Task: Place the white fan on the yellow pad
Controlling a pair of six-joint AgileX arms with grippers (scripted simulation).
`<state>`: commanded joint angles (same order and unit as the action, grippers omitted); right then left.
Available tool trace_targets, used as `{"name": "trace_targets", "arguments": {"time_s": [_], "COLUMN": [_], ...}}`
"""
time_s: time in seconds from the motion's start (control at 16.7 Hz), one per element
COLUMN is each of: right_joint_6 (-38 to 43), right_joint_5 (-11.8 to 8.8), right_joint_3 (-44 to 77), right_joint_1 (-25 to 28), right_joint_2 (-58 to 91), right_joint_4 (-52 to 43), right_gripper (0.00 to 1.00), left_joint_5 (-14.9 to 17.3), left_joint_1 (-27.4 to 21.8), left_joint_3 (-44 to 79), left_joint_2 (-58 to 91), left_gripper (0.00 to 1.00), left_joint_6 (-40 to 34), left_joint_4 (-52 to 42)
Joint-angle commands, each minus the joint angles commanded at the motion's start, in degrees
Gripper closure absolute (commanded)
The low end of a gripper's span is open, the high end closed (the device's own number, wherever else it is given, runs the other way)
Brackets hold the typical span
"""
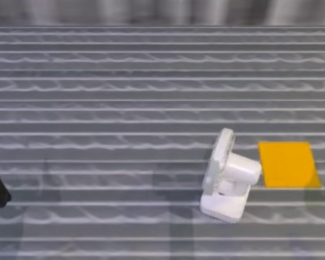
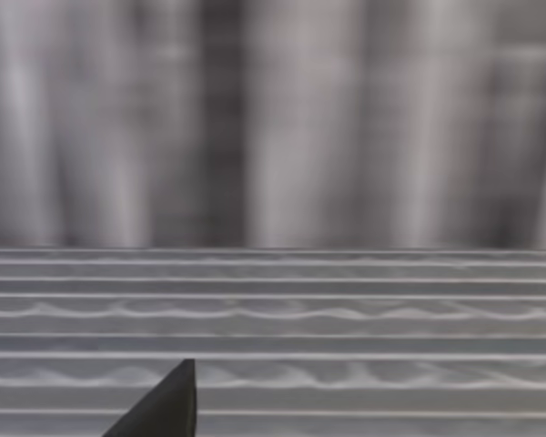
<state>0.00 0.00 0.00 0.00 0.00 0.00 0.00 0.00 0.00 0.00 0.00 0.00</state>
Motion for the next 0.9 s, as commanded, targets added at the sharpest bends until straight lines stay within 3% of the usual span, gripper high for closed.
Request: {"name": "trace_targets", "arguments": {"time_s": [0.42,0.9], "right_joint_6": [4.98,25.82], "right_joint_5": [-0.02,0.16], "right_joint_3": [8.60,44.93], "right_joint_1": [3.53,16.84], "right_joint_2": [8.97,48.70], "right_joint_4": [-7.82,-36.63], "right_gripper": [0.00,0.00], "left_joint_5": [0.00,0.00], "left_joint_1": [0.00,0.00], "left_joint_3": [0.00,0.00], "left_joint_2": [0.00,0.00], "left_gripper": [0.00,0.00], "left_joint_6": [0.00,0.00], "left_joint_4": [0.00,0.00]}}
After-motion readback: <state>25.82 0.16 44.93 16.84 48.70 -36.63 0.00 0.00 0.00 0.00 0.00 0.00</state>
